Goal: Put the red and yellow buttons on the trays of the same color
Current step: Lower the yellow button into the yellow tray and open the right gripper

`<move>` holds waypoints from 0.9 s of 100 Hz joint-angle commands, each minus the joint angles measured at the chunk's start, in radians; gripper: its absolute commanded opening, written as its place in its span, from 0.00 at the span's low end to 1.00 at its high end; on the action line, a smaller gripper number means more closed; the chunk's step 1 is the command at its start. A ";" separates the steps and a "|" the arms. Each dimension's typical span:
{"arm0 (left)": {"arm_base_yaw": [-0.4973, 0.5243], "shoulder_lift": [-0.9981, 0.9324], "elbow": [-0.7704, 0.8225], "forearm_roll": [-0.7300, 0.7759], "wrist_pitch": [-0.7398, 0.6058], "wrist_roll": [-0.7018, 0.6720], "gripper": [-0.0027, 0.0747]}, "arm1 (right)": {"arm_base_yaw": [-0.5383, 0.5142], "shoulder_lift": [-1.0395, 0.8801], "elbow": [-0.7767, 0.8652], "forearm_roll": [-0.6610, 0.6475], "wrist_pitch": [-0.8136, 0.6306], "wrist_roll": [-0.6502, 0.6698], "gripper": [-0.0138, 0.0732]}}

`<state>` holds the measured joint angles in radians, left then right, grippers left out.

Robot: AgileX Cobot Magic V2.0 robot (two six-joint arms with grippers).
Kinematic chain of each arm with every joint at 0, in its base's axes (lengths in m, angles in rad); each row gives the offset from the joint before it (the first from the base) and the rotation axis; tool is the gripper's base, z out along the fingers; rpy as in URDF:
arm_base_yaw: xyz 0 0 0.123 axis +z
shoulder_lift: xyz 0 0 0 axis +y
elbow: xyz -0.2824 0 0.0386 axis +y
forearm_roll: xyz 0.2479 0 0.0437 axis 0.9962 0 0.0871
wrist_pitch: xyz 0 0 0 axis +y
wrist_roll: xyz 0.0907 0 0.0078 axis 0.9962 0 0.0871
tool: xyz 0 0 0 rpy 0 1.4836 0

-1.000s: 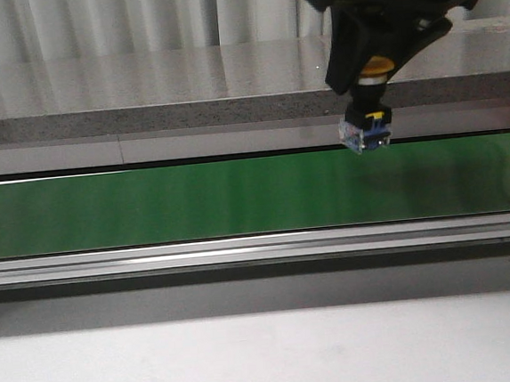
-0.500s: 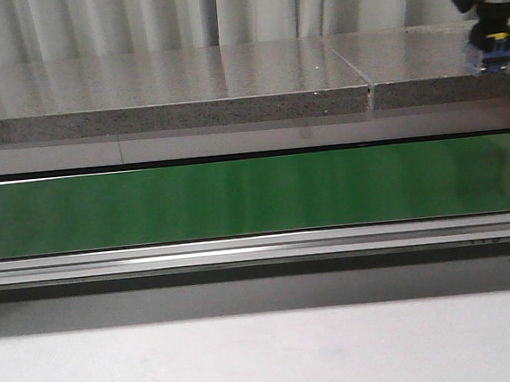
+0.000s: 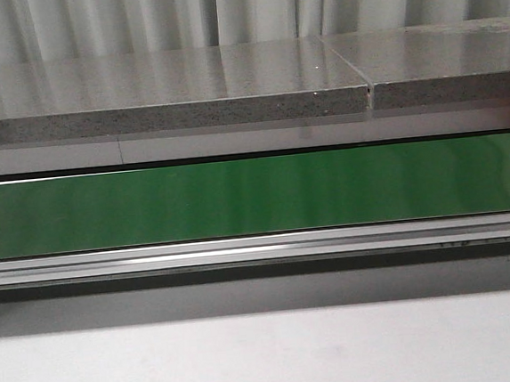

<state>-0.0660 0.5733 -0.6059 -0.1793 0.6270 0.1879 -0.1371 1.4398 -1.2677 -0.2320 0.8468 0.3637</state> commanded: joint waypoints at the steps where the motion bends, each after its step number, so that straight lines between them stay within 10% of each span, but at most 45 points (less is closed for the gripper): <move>1: -0.007 0.000 -0.029 -0.014 -0.066 0.003 0.01 | -0.043 -0.042 -0.007 -0.059 -0.036 0.040 0.31; 90: -0.007 0.000 -0.029 -0.014 -0.066 0.003 0.01 | -0.414 -0.034 0.165 -0.057 -0.238 0.112 0.31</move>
<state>-0.0660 0.5733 -0.6059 -0.1793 0.6270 0.1879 -0.5310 1.4398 -1.1089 -0.2680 0.6998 0.4760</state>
